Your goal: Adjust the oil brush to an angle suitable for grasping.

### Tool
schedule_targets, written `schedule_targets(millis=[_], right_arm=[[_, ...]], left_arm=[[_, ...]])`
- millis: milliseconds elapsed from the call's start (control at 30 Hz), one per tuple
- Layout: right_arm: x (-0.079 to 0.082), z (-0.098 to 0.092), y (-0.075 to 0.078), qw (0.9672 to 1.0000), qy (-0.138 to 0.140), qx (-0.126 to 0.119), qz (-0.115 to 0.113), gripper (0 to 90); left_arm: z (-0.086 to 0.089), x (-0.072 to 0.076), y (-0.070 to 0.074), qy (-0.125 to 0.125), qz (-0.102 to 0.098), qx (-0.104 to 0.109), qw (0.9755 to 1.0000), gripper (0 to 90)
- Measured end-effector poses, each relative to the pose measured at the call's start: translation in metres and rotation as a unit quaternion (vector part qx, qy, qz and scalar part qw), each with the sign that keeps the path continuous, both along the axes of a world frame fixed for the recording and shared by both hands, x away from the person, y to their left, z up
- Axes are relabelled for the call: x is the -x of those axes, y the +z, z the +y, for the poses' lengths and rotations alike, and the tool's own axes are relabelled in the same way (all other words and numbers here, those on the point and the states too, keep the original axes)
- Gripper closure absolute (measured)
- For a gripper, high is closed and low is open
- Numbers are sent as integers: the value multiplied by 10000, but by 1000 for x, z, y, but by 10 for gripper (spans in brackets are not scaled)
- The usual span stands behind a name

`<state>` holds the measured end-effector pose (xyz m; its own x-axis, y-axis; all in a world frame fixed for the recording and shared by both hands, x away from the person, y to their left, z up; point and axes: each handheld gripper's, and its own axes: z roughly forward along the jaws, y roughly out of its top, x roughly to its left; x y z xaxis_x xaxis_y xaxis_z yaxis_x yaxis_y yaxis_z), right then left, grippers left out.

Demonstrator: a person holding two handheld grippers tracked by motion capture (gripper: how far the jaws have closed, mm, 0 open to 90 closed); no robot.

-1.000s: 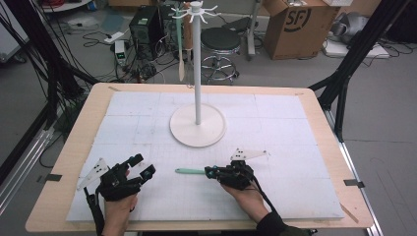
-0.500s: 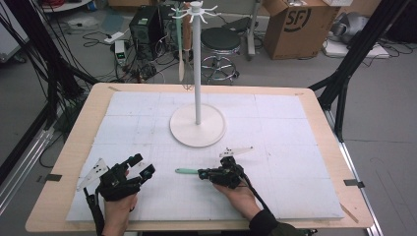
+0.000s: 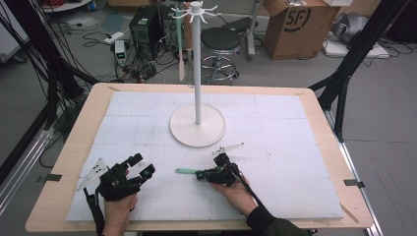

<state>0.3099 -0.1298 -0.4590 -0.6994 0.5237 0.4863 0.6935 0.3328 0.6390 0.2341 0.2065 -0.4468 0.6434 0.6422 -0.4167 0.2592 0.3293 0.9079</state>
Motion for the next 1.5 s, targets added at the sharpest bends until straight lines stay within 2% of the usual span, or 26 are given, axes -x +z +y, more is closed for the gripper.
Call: schedule_targets(millis=[100, 267, 333, 367, 500, 1033, 1300, 1367, 1500], right_arm=[[-1, 2, 0, 9999, -5, 107, 16, 894], [-4, 9, 1, 9996, -48, 224, -139, 895], [-6, 11, 1, 9996, -94, 226, -114, 895], [-8, 12, 1, 9997, -125, 191, -13, 895], [-8, 12, 1, 9997, -154, 203, -38, 895], [-20, 14, 2, 9972, -662, 300, -153, 895], [-29, 12, 2, 9956, -879, 300, -153, 895], [-31, 11, 2, 9952, -919, 309, -147, 895], [-33, 10, 2, 9945, -987, 318, -146, 895]], left_arm=[[0, 0, 0, -4, -9, 14, 10000, 203], [0, 0, 0, -7, -10, 15, 10000, 203], [-1, 1, 0, -19, -8, 3, 10000, 203], [-1, 0, 0, -26, -14, 8, 10000, 203], [-2, 0, 0, -61, -21, 30, 10000, 203], [-2, 0, 0, -69, -51, 55, 9999, 203], [-4, 0, 1, -33, -89, -102, 9999, 203], [-4, 0, 1, -13, -116, -201, 9997, 203], [-6, -1, 1, 0, -109, -237, 9997, 203]])
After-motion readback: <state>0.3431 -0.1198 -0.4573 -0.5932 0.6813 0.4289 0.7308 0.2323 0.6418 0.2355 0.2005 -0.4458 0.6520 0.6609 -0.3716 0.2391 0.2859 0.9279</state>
